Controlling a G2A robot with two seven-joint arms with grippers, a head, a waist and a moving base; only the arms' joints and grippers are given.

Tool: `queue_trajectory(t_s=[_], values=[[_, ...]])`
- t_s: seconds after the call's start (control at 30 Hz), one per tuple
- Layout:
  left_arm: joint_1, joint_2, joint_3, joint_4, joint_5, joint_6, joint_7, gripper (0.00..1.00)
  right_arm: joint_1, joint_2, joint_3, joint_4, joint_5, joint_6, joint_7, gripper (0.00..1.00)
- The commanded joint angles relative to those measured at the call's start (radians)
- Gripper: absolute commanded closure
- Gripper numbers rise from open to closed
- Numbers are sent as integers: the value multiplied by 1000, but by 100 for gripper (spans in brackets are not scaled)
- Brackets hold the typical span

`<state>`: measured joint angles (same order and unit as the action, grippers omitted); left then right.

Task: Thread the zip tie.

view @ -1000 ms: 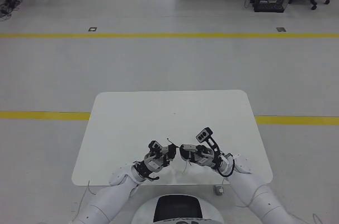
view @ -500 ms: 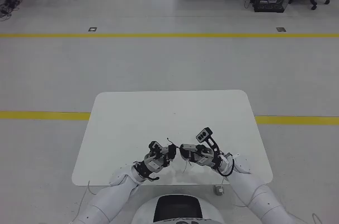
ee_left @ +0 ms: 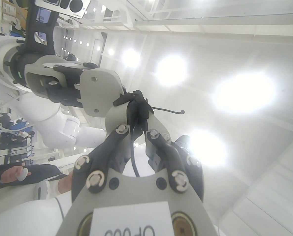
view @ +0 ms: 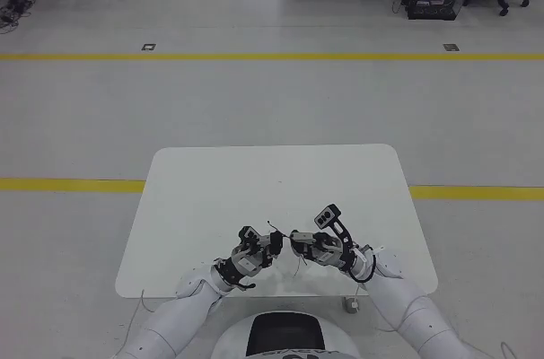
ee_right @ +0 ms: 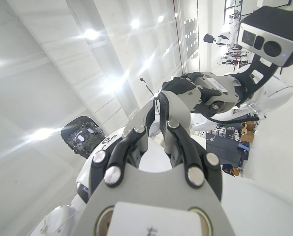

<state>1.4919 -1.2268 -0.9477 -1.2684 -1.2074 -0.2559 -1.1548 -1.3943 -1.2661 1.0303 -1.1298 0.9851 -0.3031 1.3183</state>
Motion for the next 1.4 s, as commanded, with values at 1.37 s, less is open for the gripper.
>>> queue_trajectory(t_s=[1.37], values=[[3, -3, -6, 2, -4, -4, 10, 100, -21, 8, 64, -20, -16, 9, 0, 100]])
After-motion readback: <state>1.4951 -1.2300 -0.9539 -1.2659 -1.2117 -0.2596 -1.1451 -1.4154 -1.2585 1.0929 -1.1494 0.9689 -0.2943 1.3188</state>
